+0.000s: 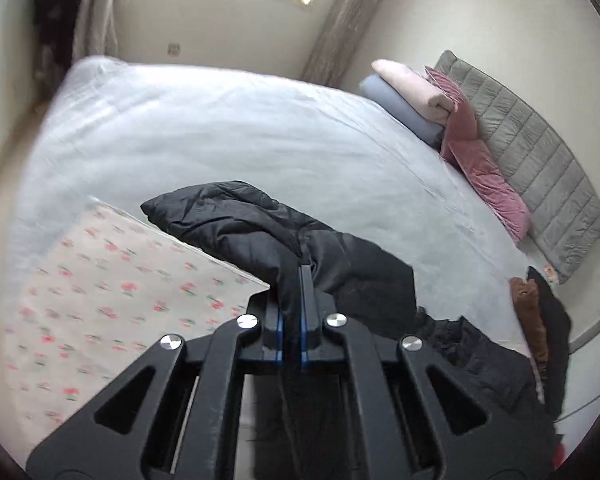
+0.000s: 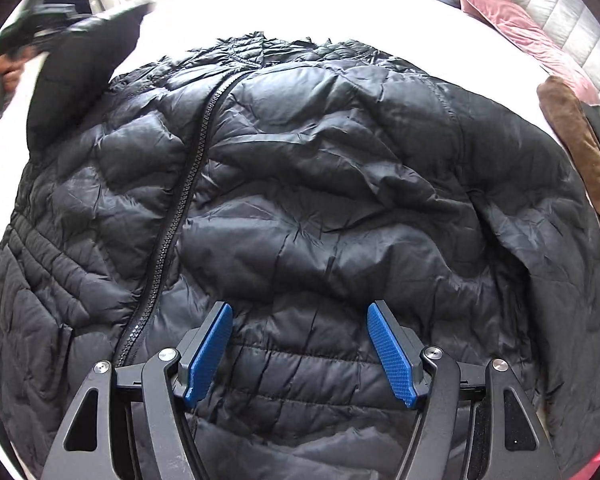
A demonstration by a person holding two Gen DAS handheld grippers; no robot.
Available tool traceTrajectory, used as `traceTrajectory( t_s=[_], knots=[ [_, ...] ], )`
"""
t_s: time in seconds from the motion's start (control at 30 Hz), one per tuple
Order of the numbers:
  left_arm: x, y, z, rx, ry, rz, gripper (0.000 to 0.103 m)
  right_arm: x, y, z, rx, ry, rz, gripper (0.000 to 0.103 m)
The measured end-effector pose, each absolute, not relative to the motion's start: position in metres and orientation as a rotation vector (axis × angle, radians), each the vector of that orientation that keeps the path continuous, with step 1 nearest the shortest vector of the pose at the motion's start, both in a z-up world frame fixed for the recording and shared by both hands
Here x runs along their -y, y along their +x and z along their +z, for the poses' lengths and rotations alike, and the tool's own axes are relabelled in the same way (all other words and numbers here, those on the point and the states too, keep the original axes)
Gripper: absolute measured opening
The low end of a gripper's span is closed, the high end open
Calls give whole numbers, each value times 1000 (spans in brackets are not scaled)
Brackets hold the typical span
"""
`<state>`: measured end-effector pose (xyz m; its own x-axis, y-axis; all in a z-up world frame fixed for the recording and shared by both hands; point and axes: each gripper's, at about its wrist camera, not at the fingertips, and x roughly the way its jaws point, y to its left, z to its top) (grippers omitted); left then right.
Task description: Fold large clothes
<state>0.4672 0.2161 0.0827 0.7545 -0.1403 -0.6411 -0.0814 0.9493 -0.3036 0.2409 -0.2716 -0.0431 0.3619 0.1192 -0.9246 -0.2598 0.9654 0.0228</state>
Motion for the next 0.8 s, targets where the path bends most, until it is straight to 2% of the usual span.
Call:
traceTrajectory(
  t_s=[0.1, 0.17, 0.27, 0.3, 0.43, 0.5, 0.57, 0.63, 0.67, 0.8],
  knots=[
    [-269, 417, 103, -634, -236, 140, 8, 274, 237, -41, -1180, -117, 235, 71],
    [-301, 389, 97, -618, -215, 241, 15, 276, 234, -40, -1180, -105, 224, 71],
    [-339, 356, 65, -654, -110, 456, 41, 279, 231, -41, -1183, -77, 214, 71],
    [-352, 352, 50, -700, -58, 538, 56, 279, 230, -43, -1189, -72, 208, 71],
    [-401, 340, -7, -939, -69, 654, 58, 285, 223, -41, -1199, -75, 179, 71],
    [-410, 333, -12, -968, -139, 635, 58, 292, 215, -33, -1192, -59, 164, 71],
    [-398, 332, -6, -955, -157, 591, 60, 300, 213, -26, -1179, -47, 144, 71],
    [-370, 332, 3, -939, -149, 537, 75, 314, 207, -16, -1156, -36, 108, 71],
    [-349, 331, 7, -927, -149, 500, 78, 320, 203, -13, -1149, -29, 95, 71],
    [-282, 323, 35, -907, -158, 312, 82, 363, 185, -1, -1117, 27, -1, 75]
  ],
)
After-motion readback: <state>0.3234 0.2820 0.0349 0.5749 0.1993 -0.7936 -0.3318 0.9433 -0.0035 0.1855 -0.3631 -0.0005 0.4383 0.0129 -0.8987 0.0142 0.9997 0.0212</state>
